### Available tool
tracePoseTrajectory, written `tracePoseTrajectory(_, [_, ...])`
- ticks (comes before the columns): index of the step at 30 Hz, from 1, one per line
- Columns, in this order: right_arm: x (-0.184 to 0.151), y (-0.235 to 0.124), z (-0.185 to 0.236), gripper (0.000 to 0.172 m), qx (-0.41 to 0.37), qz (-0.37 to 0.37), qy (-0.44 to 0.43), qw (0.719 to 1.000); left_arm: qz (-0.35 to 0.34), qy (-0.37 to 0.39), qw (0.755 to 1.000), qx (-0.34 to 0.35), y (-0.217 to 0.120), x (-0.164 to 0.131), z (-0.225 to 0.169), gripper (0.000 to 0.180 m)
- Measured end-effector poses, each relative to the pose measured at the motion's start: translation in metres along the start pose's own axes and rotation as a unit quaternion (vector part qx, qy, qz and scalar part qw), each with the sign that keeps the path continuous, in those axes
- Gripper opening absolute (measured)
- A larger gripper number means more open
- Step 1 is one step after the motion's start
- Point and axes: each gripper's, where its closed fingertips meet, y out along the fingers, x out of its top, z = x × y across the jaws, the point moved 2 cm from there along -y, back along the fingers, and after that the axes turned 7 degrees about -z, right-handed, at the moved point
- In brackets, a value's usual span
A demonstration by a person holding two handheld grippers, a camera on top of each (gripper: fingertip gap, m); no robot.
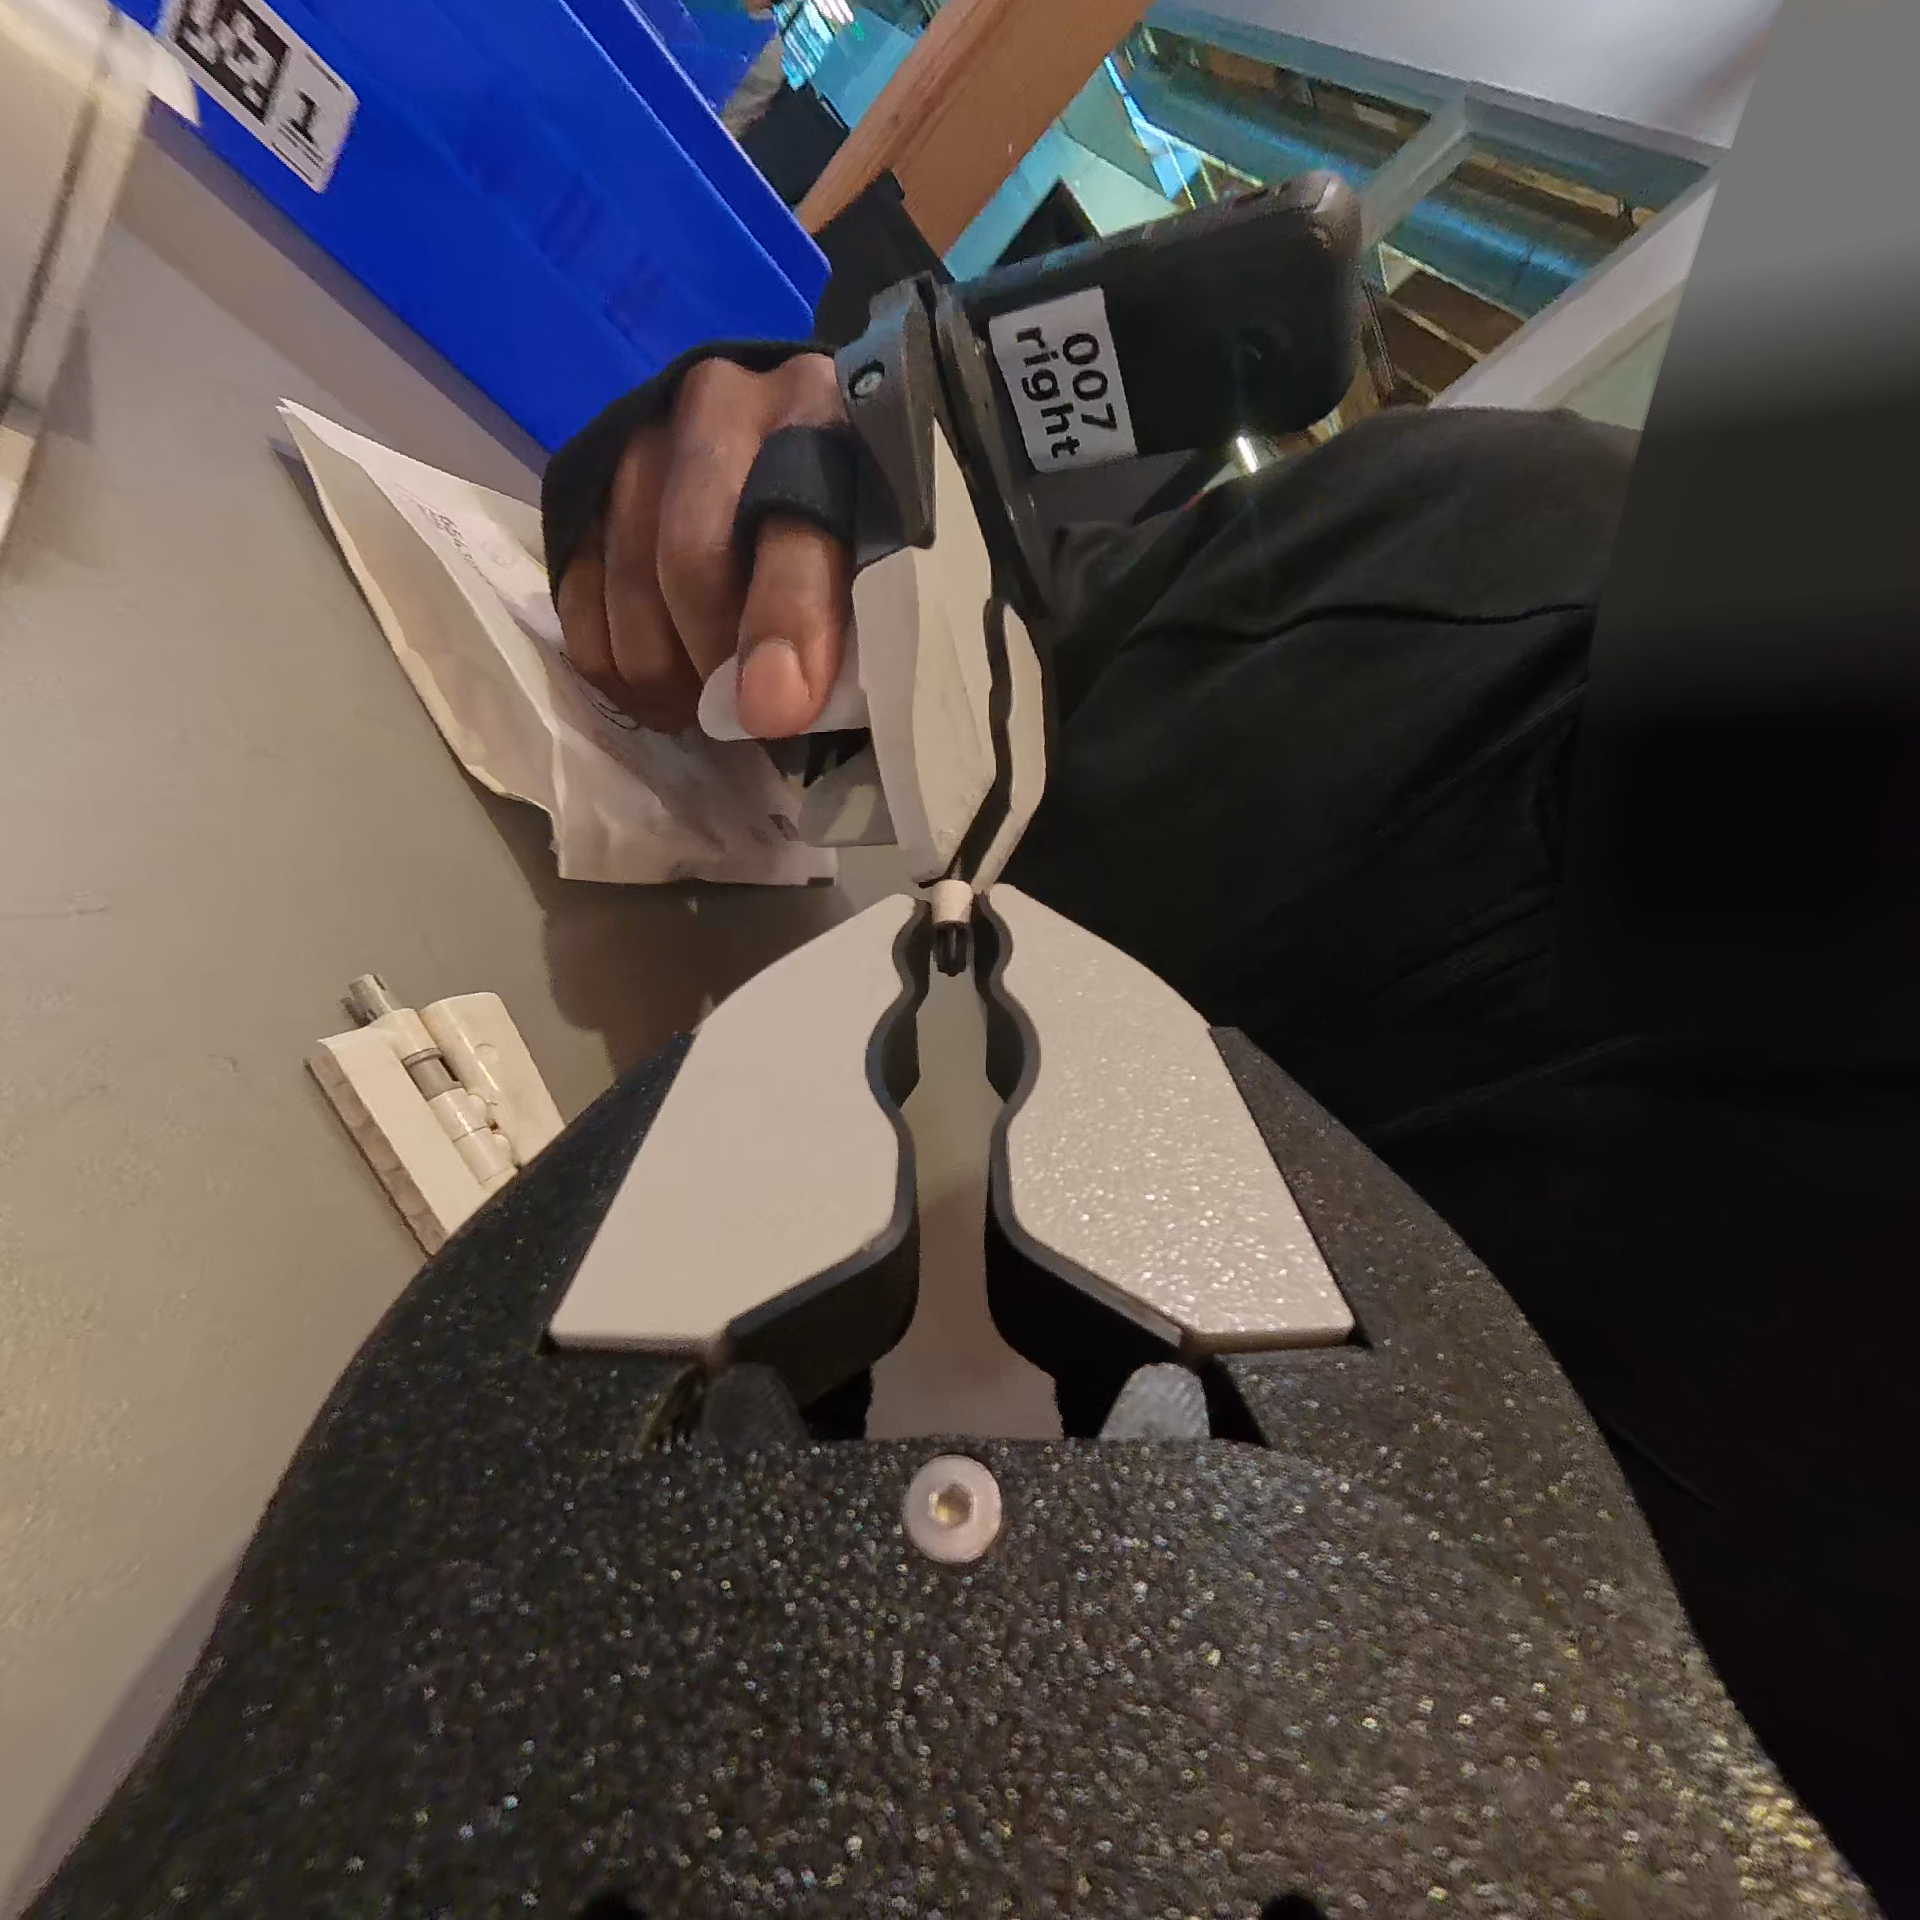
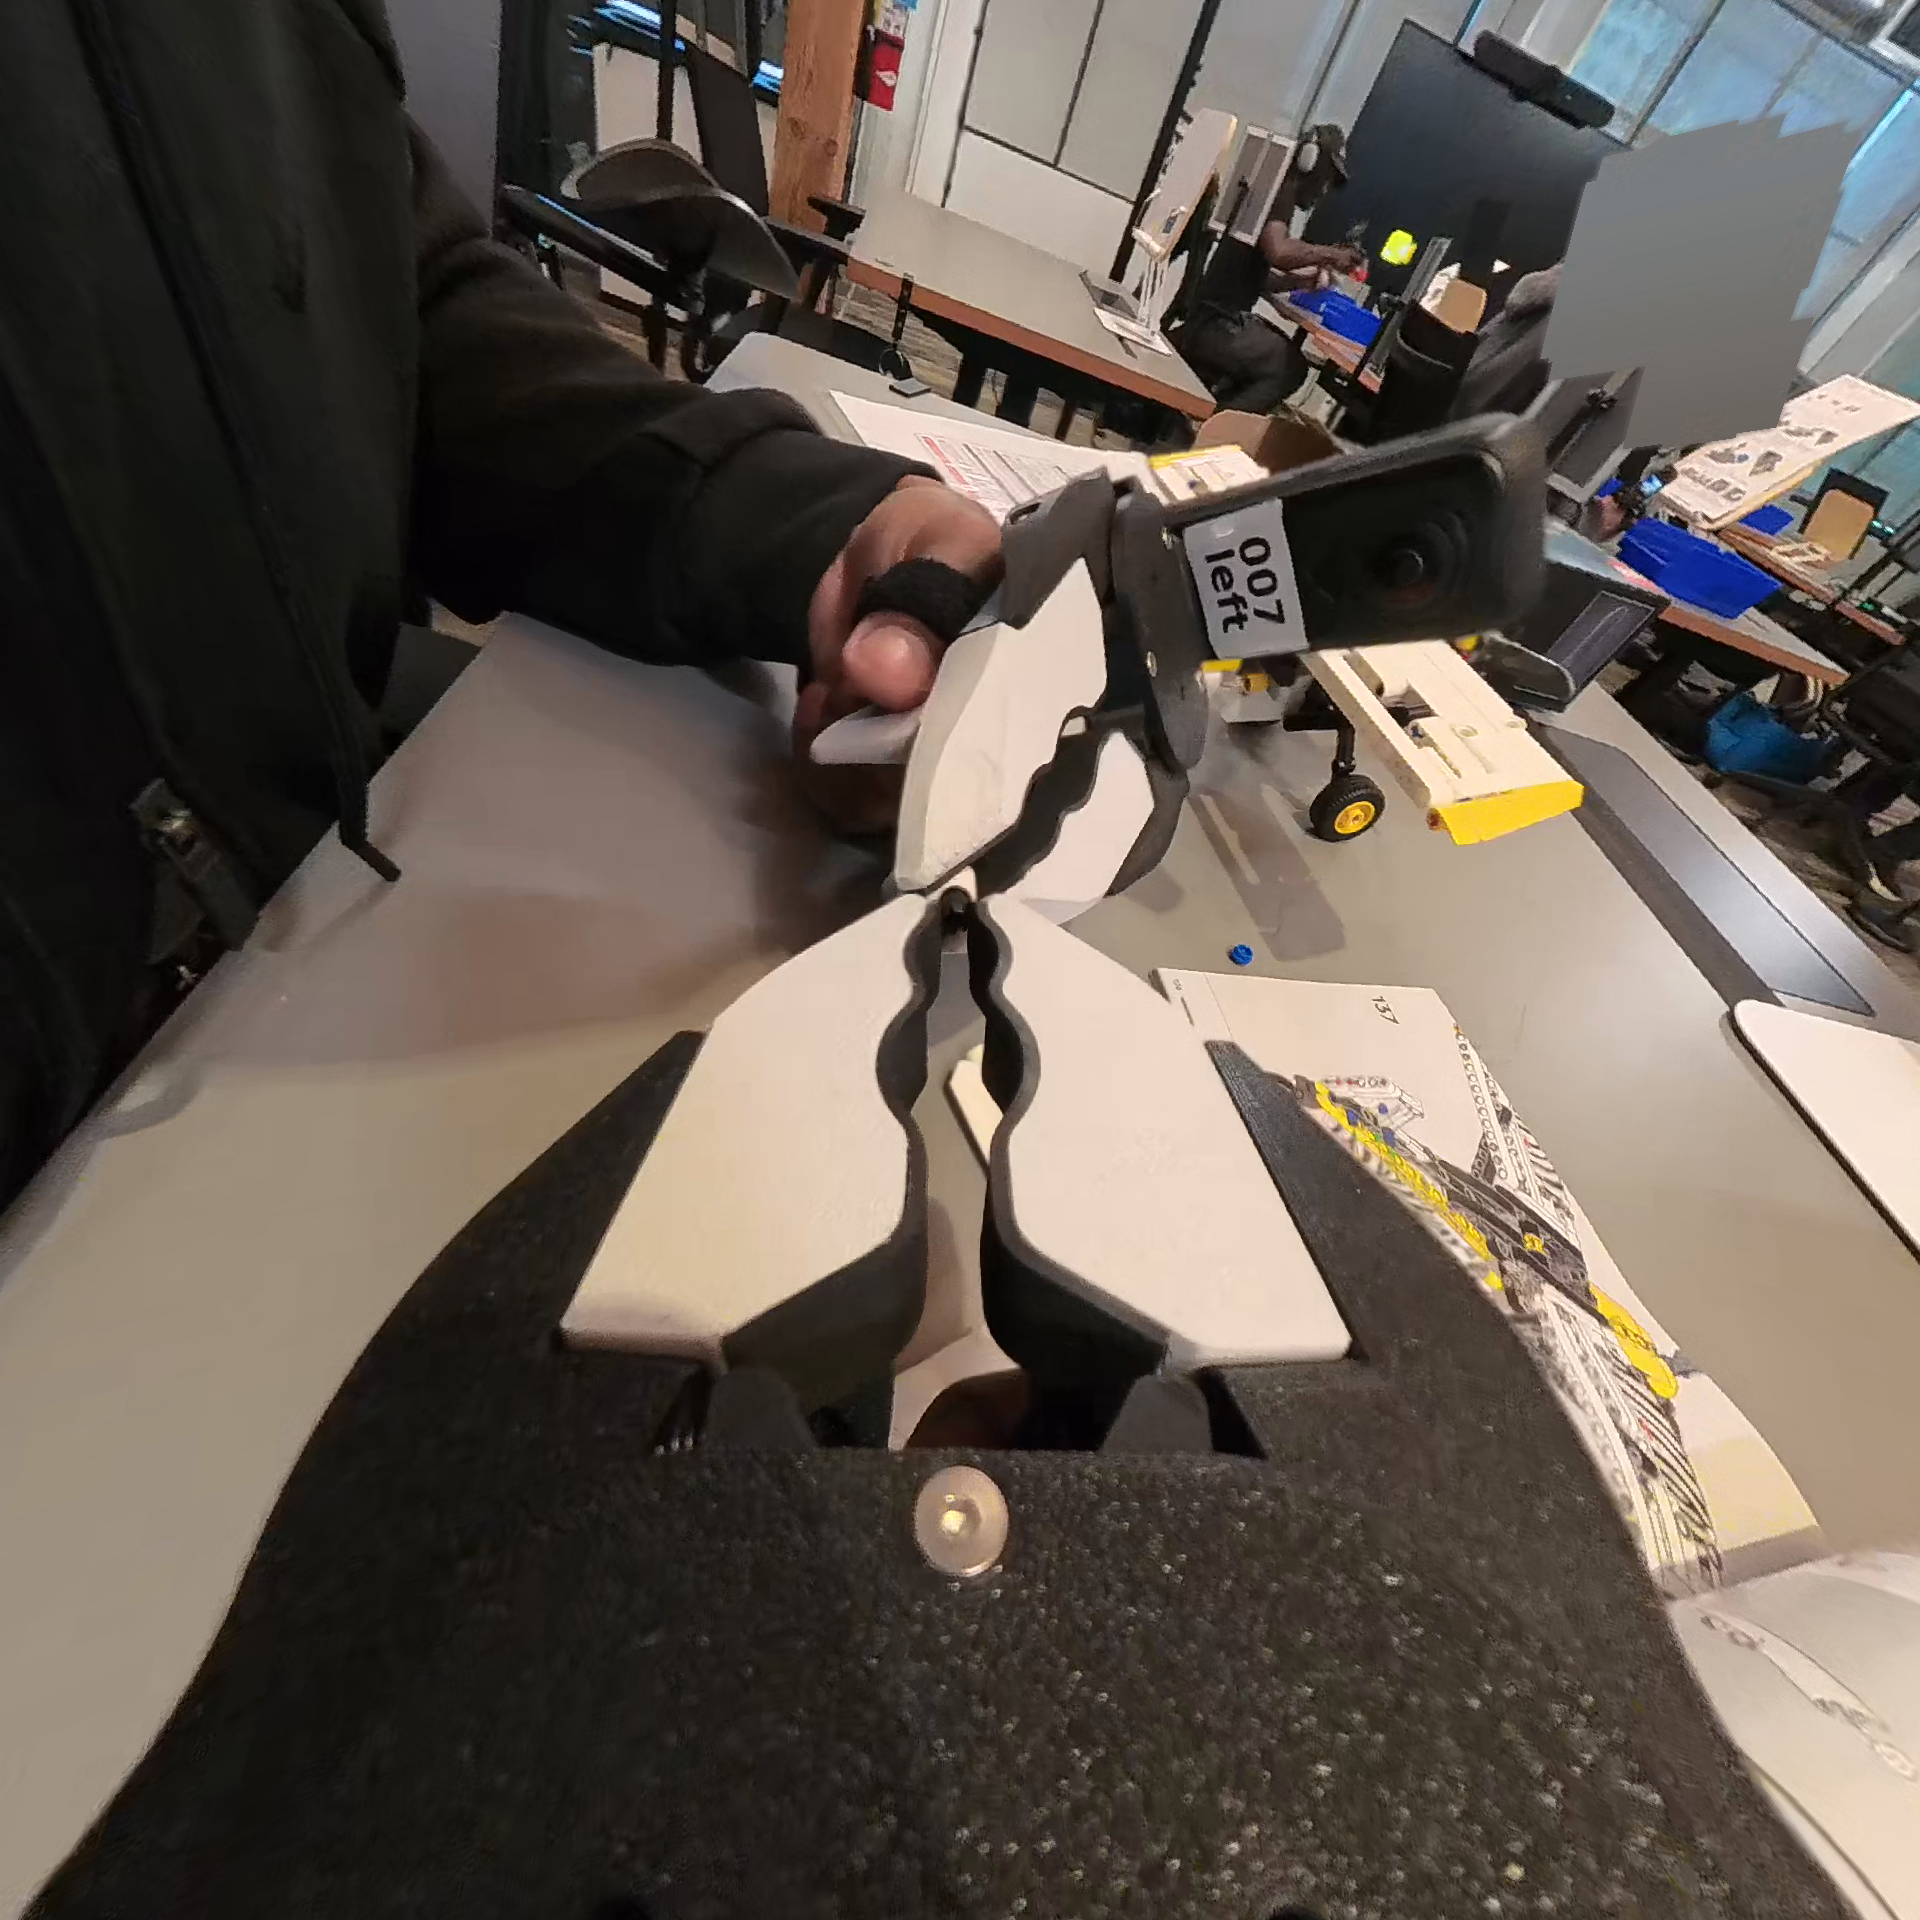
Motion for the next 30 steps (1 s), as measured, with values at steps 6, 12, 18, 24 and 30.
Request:
tracePoseTrajectory(6, [0.003,-0.007,-0.013,0.004,-0.015,-0.030,0.070,0.997,-0.037,0.015,0.999,0.003,-0.009,0.009,0.000,0.005])
tracePoseTrajectory(12, [0.003,-0.010,-0.018,0.004,-0.019,-0.035,0.092,0.995,-0.060,0.019,0.998,0.006,-0.011,0.015,0.001,0.000])
tracePoseTrajectory(18, [0.001,-0.011,-0.019,0.004,-0.023,-0.031,0.092,0.995,-0.068,0.028,0.997,0.020,-0.013,0.018,0.004,0.002])
tracePoseTrajectory(24, [0.001,-0.012,-0.020,0.004,-0.023,-0.033,0.098,0.994,-0.063,0.086,0.993,0.051,-0.012,0.019,0.006,0.006])
tracePoseTrajectory(30, [0.003,-0.013,-0.020,0.004,-0.020,-0.042,0.111,0.993,-0.062,0.164,0.982,0.070,-0.011,0.021,0.003,0.004])
